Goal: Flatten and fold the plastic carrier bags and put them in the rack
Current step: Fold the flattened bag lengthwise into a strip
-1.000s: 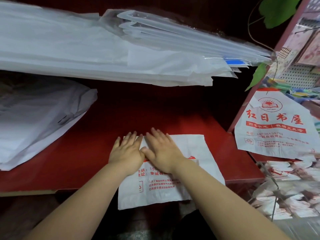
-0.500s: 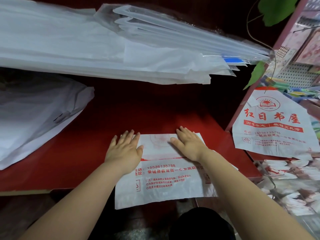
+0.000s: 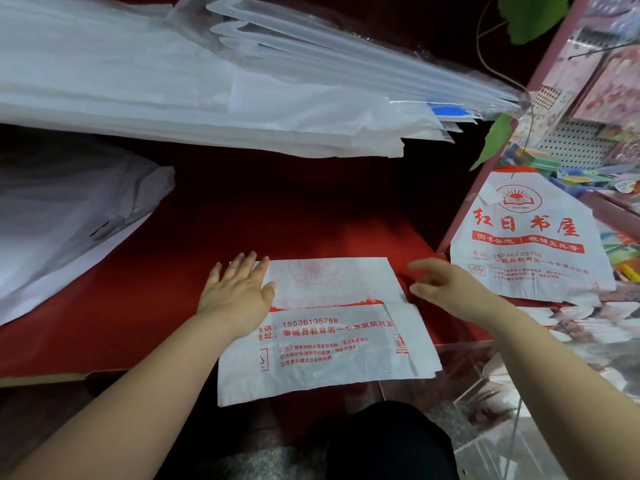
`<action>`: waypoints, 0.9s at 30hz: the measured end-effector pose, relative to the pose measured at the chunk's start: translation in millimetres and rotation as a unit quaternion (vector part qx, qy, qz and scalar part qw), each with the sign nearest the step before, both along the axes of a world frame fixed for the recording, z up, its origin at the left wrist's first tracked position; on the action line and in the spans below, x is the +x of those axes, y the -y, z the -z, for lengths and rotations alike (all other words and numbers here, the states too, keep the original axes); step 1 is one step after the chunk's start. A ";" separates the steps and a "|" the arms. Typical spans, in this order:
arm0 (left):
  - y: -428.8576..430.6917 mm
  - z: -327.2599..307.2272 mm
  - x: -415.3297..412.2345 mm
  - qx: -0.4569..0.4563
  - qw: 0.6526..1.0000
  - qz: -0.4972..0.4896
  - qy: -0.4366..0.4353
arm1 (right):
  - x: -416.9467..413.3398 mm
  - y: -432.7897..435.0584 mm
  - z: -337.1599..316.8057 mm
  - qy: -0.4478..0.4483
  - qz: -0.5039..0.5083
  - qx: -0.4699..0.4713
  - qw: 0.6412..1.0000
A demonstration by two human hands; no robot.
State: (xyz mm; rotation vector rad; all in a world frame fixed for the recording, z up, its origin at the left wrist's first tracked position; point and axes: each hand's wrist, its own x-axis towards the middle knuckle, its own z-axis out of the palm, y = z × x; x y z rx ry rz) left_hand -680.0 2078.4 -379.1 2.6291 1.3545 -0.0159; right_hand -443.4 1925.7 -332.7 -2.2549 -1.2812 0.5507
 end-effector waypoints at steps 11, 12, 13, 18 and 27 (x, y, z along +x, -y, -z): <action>9.6 -7.0 -23.6 -0.043 0.958 0.062 0.276 | -31.8 46.2 42.5 0.135 -0.159 0.064 0.976; 15.3 -7.2 -35.4 -0.066 0.952 0.084 0.287 | -31.6 48.3 43.2 0.146 -0.174 0.049 0.973; 22.1 -6.4 -48.6 -0.078 0.953 0.107 0.272 | -31.4 50.7 43.9 0.151 -0.185 0.040 0.970; 39.3 7.8 -91.9 0.076 0.970 0.218 0.076 | -27.3 59.7 42.0 0.209 -0.240 0.000 0.948; 45.3 16.4 -90.1 0.150 0.958 0.165 0.180 | -26.4 45.1 61.4 0.347 -0.220 0.145 0.900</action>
